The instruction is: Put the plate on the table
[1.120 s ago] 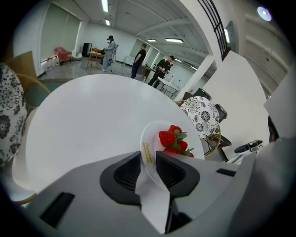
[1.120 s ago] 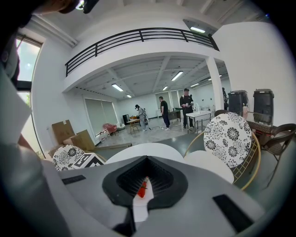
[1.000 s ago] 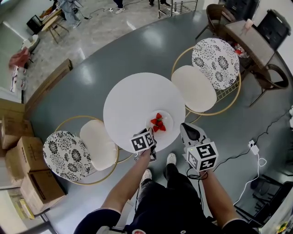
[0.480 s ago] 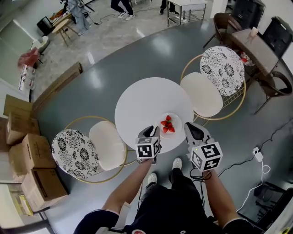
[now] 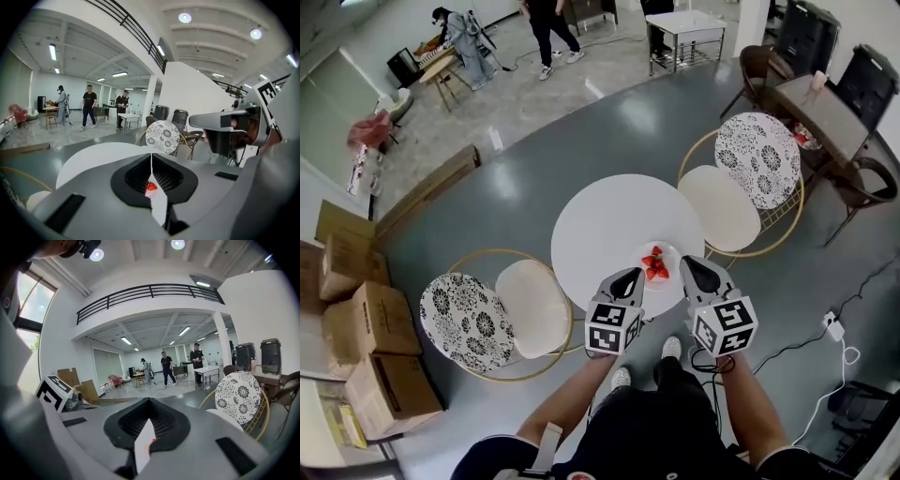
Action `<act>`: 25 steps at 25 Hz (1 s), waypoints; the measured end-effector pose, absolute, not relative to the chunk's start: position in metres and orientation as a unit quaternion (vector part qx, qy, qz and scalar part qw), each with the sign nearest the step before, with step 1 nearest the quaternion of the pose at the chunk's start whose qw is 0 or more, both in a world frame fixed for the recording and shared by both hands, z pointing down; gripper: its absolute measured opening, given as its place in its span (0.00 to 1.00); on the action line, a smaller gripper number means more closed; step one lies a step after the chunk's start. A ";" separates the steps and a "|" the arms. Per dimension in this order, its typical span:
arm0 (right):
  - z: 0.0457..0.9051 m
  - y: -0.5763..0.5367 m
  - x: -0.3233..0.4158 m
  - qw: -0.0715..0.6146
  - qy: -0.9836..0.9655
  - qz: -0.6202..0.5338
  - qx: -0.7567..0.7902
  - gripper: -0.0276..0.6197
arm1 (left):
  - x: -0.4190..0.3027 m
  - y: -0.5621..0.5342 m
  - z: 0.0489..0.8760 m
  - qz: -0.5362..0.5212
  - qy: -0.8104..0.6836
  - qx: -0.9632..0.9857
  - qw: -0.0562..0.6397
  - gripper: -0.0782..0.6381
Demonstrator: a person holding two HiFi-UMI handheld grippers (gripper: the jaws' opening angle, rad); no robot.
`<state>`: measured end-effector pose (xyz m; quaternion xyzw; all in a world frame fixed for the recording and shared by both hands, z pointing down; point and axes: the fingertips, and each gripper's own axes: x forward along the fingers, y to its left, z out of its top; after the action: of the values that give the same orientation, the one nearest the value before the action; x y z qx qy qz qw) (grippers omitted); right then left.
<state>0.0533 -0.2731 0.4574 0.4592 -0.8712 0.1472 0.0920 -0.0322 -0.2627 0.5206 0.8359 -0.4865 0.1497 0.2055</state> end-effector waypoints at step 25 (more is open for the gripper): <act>0.410 -0.250 0.041 0.044 -0.870 0.118 0.476 0.05 | -0.013 -0.232 0.435 0.077 -0.407 0.895 0.167 0.12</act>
<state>0.0411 -0.2496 0.4096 0.4761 -0.8703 0.1179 0.0441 -0.0126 -0.2316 0.4354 0.8946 -0.4071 0.0772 0.1673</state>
